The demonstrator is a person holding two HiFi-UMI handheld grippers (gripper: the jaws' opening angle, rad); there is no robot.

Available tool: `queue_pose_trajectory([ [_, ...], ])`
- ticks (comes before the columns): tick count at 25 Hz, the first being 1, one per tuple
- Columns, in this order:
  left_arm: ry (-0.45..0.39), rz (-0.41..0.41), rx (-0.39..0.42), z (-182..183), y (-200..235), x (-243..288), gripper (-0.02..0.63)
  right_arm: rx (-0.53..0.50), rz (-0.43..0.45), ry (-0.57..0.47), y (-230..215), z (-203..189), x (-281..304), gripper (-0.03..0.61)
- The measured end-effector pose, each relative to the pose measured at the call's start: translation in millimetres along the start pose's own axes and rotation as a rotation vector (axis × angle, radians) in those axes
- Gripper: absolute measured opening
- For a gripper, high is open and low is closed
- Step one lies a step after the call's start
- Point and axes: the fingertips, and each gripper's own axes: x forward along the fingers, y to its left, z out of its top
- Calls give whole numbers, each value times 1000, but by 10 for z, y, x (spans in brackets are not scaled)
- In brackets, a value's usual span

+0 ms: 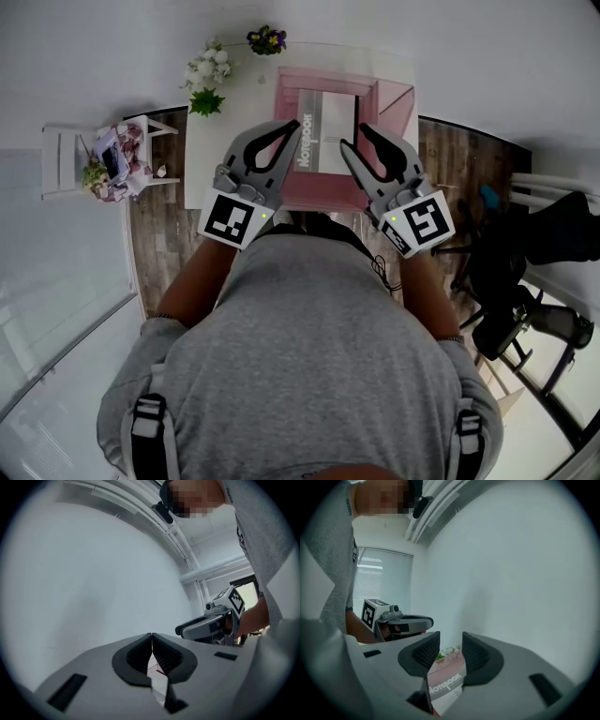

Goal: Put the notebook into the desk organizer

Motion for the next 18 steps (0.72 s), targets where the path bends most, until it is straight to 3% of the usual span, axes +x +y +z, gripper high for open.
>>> queue_pose_trajectory([
  [10, -3, -22, -5, 30, -78, 25, 20, -35, -47, -100, -27, 166, -114, 8],
  [18, -5, -27, -8, 33, -97, 47, 20, -65, -52, -126, -61, 195, -163, 8],
])
